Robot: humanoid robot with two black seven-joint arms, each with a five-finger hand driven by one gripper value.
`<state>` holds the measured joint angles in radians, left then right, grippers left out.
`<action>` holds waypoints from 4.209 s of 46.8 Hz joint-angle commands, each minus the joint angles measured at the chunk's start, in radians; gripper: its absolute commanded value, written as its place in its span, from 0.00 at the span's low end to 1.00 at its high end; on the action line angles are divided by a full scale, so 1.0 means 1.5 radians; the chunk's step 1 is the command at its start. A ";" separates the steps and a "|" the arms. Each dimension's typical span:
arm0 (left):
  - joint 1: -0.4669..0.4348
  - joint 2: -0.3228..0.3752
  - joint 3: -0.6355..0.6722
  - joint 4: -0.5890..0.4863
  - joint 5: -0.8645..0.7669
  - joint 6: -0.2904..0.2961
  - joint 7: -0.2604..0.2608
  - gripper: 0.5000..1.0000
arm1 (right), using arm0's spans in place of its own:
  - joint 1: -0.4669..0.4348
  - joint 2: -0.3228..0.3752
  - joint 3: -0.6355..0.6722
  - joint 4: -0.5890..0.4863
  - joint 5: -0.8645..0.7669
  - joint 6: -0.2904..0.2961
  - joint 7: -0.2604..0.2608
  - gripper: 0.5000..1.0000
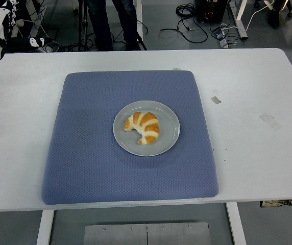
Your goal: Place the bread on the table
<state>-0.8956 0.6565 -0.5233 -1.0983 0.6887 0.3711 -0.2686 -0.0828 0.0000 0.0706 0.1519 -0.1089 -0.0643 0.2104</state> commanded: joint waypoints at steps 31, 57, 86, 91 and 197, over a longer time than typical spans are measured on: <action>-0.005 0.000 0.001 -0.005 0.001 0.000 0.004 0.98 | 0.000 0.000 0.000 0.000 0.000 0.000 0.000 1.00; -0.070 0.003 0.097 -0.114 0.137 0.004 0.084 0.97 | 0.000 0.000 0.000 0.000 0.000 0.000 0.000 1.00; -0.134 -0.014 0.186 -0.205 0.447 -0.023 0.202 0.97 | 0.000 0.000 0.000 0.000 0.000 0.000 0.000 1.00; -0.136 -0.026 0.200 -0.223 0.466 -0.060 0.208 0.97 | 0.000 0.000 0.000 0.000 0.000 0.000 0.000 1.00; -0.172 -0.198 0.328 -0.149 0.548 -0.244 0.279 0.67 | 0.000 0.000 0.000 0.000 0.000 0.000 0.000 1.00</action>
<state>-1.1579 0.3678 -0.0293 -1.3280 1.5110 0.0045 0.1508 -0.0828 0.0000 0.0706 0.1519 -0.1089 -0.0646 0.2100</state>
